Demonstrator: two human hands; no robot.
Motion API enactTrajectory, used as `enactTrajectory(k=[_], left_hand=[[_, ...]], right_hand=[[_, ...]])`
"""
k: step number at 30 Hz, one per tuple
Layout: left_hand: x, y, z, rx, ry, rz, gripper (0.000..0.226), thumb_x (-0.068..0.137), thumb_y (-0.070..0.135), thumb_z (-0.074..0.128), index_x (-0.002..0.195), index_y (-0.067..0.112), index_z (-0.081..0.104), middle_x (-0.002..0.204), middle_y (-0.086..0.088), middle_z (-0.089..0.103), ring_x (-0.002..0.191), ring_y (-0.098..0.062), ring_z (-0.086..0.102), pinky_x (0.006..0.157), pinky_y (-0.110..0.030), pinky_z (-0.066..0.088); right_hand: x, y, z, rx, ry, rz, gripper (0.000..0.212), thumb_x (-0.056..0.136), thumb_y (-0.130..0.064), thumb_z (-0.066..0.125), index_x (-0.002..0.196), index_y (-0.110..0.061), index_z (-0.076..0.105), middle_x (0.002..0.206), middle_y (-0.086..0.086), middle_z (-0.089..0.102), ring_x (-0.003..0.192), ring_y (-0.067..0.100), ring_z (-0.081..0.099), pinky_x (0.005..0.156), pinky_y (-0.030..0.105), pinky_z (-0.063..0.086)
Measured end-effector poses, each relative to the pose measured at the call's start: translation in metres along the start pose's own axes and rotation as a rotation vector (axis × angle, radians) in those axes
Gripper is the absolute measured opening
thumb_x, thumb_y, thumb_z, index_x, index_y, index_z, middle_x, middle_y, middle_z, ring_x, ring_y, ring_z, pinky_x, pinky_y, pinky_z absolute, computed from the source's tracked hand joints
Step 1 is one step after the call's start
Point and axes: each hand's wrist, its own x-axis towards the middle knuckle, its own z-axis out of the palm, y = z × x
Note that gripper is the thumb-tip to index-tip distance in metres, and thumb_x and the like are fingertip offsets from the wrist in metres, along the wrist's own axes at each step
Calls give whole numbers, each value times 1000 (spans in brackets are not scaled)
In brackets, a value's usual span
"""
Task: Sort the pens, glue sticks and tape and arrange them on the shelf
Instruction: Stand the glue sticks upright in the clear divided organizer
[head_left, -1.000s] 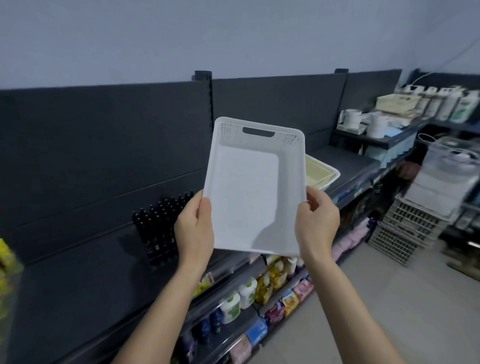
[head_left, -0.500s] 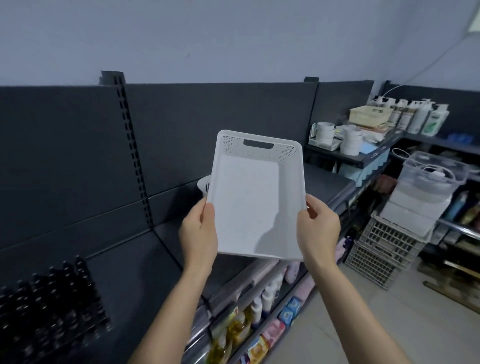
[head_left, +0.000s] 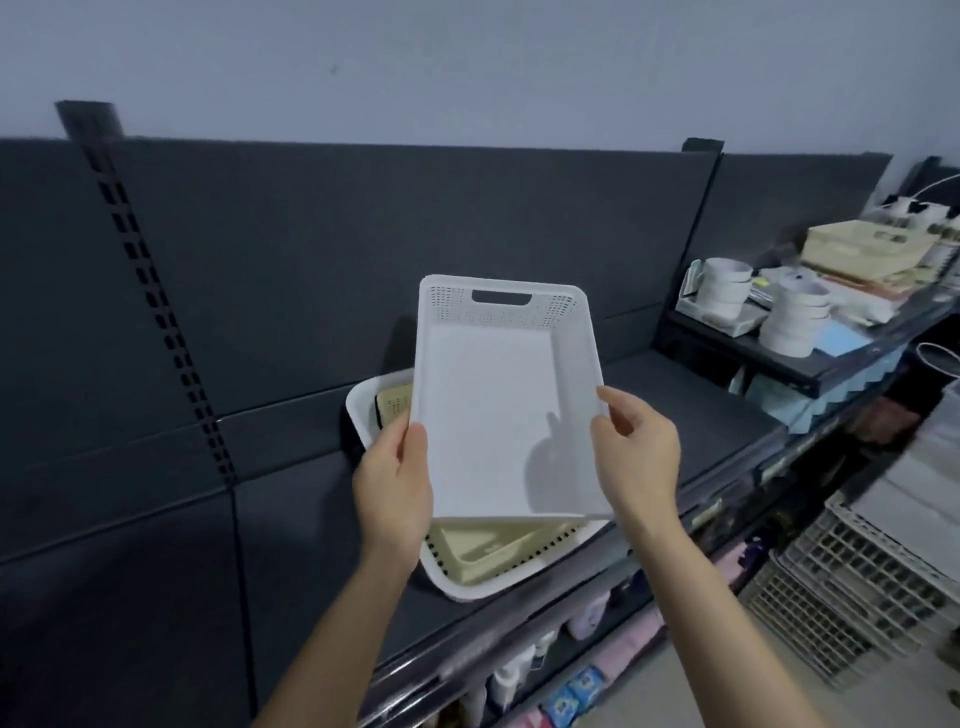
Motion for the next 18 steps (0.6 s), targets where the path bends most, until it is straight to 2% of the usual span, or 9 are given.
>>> enactTrajectory(k=[3,5,7,9,12,14,16,18], left_hand=[[-1,-8,16,73,134,18,25,95,16,42,83,-1,55,62,-2,40,56,-8,33,54,-27,28],[-5,-9,25,140,218,-9,26,94,16,43,73,10,55,55,9,40,50,-4,33,47,-19,26],[-13,-7,36,157,289,-11,29,96,16,43,71,23,57,55,10,45,49,-4,36,44,-15,28],[-23,-1,47,176,353,-25,26,97,19,43,84,25,64,64,8,56,53,-4,43,48,-15,33],[-32,0,62,197,444,-52,24,98,21,43,95,23,67,76,0,64,63,-9,51,57,-24,40],[-38,-3,72,226,476,-49,26,98,20,42,90,18,66,74,-8,61,61,-11,47,56,-27,38],[-41,-8,77,282,503,-63,28,98,19,41,85,4,60,71,-18,52,58,-12,40,54,-25,32],[-40,-12,78,341,526,-68,29,96,15,39,73,-2,45,64,-14,39,56,-11,33,50,-19,25]], right_hand=[[27,18,7,13,-137,-15,39,90,-7,48,125,-17,61,95,-3,64,47,-6,52,54,11,38],[42,29,11,7,-242,-16,36,90,-6,48,122,-16,62,84,-6,58,45,-3,47,54,12,38],[55,38,13,13,-331,-33,35,90,-6,48,120,-14,64,85,-7,56,61,-2,47,68,19,42],[65,45,13,15,-408,-49,34,90,-6,48,119,-14,64,89,-6,54,80,9,46,77,25,42],[78,53,11,10,-507,-68,34,89,-6,48,118,-15,64,90,-5,52,83,14,45,78,27,42],[84,55,8,14,-564,-73,37,88,-6,46,118,-16,64,92,-2,55,83,15,46,78,27,43],[87,57,6,30,-608,-63,39,87,-5,44,119,-16,63,101,1,62,90,16,55,84,29,47],[88,56,4,33,-643,-68,38,88,-6,44,120,-16,62,114,1,64,106,19,58,93,35,49]])
